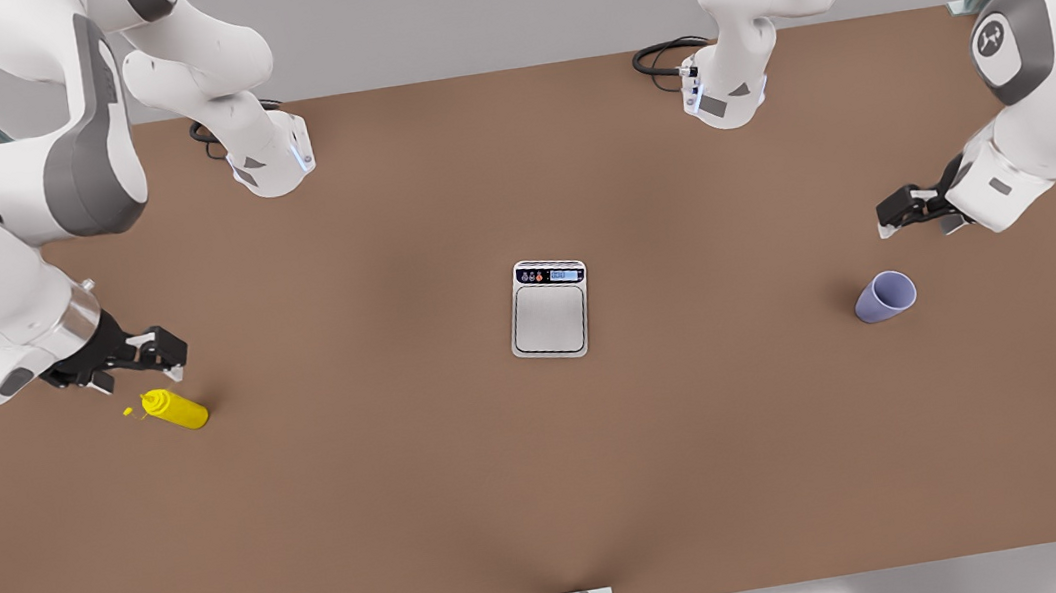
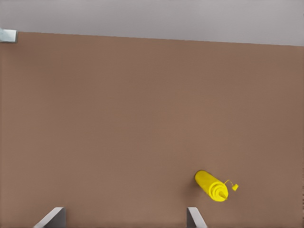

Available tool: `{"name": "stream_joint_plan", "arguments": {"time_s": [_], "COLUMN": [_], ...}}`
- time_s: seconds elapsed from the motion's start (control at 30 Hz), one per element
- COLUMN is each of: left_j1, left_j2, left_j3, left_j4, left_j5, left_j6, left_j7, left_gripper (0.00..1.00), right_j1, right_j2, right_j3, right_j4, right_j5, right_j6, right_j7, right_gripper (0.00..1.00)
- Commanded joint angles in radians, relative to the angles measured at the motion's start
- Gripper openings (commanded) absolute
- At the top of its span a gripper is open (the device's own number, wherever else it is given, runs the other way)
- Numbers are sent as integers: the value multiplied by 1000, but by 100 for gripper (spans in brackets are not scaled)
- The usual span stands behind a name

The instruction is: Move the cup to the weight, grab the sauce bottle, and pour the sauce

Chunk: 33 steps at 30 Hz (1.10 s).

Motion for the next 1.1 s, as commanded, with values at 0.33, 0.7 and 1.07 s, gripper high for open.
{"name": "stream_joint_plan", "arguments": {"time_s": [0.33, 0.7, 1.07], "left_j1": [164, 275, 285], "left_j2": [163, 229, 309], "left_j3": [8, 9, 8], "left_j4": [-310, -374, -377], "left_j5": [-11, -54, -77], "left_j6": [306, 471, 489], "left_j7": [220, 321, 329], "left_gripper": [100, 100, 100], "right_j1": [1, -2, -2], "right_j2": [4, 8, 8], "right_j3": [1, -2, -2], "right_j4": [5, 5, 3], "right_j5": [-1, -1, -1], "right_j6": [2, 3, 0], "right_j7": [2, 2, 2], "right_gripper": [100, 100, 100]}}
